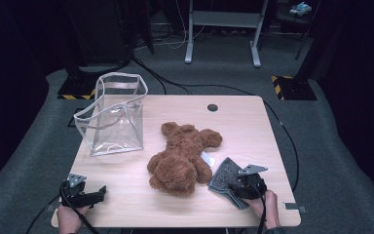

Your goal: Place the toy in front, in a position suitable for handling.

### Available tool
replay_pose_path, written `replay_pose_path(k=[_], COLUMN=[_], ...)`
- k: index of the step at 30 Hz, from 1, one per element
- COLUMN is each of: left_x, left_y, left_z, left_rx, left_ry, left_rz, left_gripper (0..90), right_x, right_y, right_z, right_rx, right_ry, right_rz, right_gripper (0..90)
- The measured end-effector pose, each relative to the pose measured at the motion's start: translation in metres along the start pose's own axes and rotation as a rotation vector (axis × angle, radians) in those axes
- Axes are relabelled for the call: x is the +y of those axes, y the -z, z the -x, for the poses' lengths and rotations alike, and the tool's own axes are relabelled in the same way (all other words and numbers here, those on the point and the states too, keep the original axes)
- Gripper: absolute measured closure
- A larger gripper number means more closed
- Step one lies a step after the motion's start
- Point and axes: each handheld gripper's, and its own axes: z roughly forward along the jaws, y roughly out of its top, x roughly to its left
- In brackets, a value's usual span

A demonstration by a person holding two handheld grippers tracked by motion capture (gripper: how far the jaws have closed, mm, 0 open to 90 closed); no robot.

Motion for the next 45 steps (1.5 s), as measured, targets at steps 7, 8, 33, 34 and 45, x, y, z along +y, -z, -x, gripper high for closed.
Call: replay_pose_path(k=[7,8,33,34,45], left_x=[0.0,0.0,0.0,0.0,0.0], left_y=[0.0,0.0,0.0,0.0,0.0], left_z=[0.0,0.0,0.0,0.0,0.0], left_rx=[0.0,0.0,-0.001,-0.001,-0.001], left_ry=[0.0,0.001,0.0,0.0,0.0], left_rz=[-0.001,-0.001,0.0,0.0,0.0], left_gripper=[0.3,0.3,0.3,0.3,0.3], right_x=[0.0,0.0,0.009,0.009,0.021], right_y=[0.002,0.002,0.029,0.029,0.043], right_z=[-0.003,-0.003,0.02,0.02,0.045], right_rx=[-0.001,-0.001,-0.079,-0.079,-0.143], right_ry=[-0.019,-0.019,-0.067,-0.067,-0.12], right_rz=[0.005,0.005,0.12,0.12,0.136], right_gripper=[73.5,73.5,77.6,77.6,77.6])
